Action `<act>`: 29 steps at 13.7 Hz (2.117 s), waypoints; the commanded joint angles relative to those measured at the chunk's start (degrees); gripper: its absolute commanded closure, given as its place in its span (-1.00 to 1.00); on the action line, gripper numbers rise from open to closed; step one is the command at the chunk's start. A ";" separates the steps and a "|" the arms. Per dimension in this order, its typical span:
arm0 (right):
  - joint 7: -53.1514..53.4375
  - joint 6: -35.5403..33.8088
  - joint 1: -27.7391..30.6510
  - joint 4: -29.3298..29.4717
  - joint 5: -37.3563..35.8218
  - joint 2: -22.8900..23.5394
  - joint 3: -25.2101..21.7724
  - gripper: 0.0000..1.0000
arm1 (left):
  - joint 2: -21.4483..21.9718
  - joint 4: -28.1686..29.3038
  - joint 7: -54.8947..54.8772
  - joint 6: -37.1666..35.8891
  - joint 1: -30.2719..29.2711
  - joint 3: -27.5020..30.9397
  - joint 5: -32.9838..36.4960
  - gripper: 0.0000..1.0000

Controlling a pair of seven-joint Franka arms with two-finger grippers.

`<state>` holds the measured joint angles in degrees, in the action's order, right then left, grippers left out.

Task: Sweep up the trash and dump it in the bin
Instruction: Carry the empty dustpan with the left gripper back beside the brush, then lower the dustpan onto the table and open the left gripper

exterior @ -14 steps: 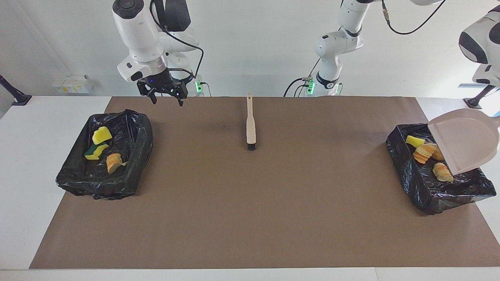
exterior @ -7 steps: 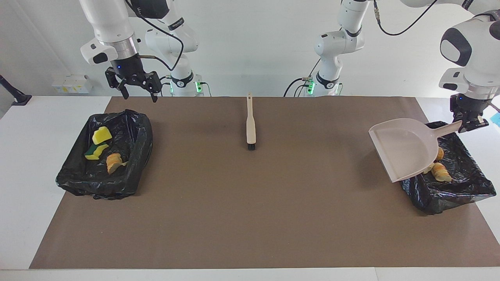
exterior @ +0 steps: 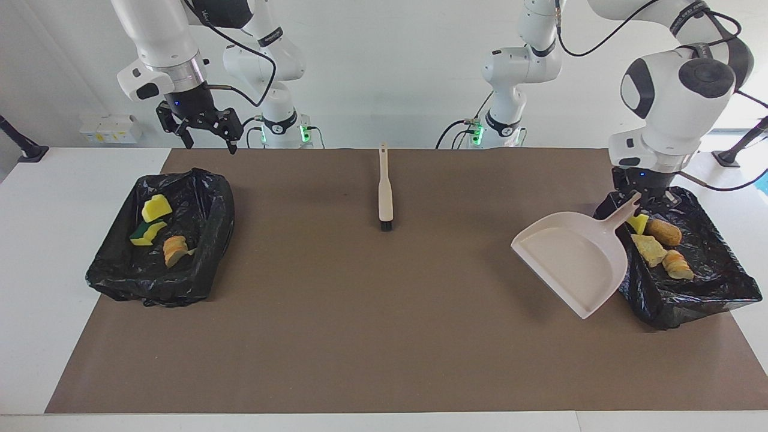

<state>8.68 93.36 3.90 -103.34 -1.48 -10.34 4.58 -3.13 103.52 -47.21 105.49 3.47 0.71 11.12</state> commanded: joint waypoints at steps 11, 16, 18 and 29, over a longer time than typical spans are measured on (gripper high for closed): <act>-5.78 -4.86 -3.28 7.62 -0.62 4.80 -6.43 -1.00 | -6.35 4.06 62.13 14.91 26.04 1.04 -9.36 1.00; -5.25 -4.50 -2.76 7.19 0.34 4.54 -6.69 -1.00 | -11.89 3.71 77.41 24.30 35.18 1.04 -10.41 1.00; -5.34 -4.77 -2.85 6.92 0.34 4.28 -6.60 -1.00 | -12.60 3.54 84.10 27.39 37.30 1.04 -10.59 1.00; -5.34 -4.15 -3.20 7.01 0.25 4.27 -5.99 -1.00 | -13.58 2.83 93.53 26.88 39.60 0.96 -10.59 -0.20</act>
<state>4.30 89.88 0.23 -97.11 -1.41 -6.20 -1.41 -18.35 106.57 45.88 134.09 43.18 1.12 1.19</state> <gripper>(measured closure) 0.000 0.617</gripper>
